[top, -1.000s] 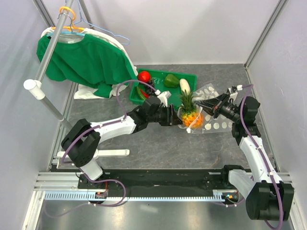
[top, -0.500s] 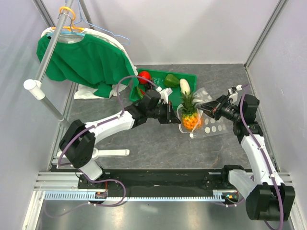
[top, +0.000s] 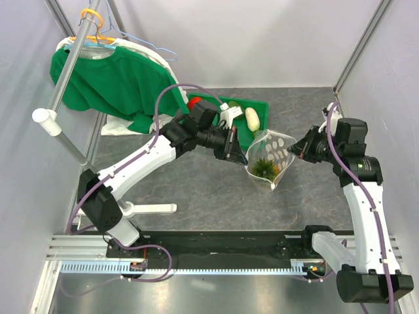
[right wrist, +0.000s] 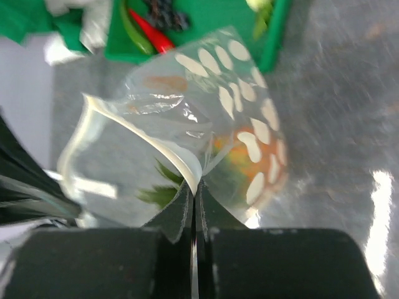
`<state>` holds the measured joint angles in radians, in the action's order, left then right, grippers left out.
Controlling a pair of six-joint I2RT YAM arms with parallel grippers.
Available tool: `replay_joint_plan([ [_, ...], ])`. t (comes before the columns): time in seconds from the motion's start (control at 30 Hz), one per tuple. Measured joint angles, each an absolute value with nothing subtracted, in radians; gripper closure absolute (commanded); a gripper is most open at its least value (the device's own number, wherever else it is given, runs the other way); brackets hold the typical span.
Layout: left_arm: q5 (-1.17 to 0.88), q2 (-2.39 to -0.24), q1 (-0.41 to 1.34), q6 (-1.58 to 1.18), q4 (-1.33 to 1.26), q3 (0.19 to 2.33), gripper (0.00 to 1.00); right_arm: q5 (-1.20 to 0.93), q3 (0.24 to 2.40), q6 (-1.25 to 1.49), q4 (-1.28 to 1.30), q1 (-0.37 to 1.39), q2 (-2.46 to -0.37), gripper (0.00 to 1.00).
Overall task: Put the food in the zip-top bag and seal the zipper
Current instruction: Adjust the zipper food storage bag at the center of the board.
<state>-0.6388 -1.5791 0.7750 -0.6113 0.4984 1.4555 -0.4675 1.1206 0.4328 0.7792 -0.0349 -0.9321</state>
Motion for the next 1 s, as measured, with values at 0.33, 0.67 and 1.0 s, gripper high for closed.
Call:
replay_joint_plan([
  [0.33, -0.976, -1.607, 0.752, -0.618, 0.48, 1.517, 0.98, -0.52, 1.248, 0.282, 0.971, -0.03, -0.921, 1.0],
  [0.67, -0.828, -1.707, 0.697, -0.611, 0.523, 1.445, 0.6, -0.478, 1.04, 0.258, 0.911, -0.026, -1.027, 1.0],
  [1.0, -0.509, -1.643, 0.593, -0.324, 0.466, 1.555, 0.05, -0.435, 1.085, 0.239, 0.86, -0.023, -1.024, 1.0],
])
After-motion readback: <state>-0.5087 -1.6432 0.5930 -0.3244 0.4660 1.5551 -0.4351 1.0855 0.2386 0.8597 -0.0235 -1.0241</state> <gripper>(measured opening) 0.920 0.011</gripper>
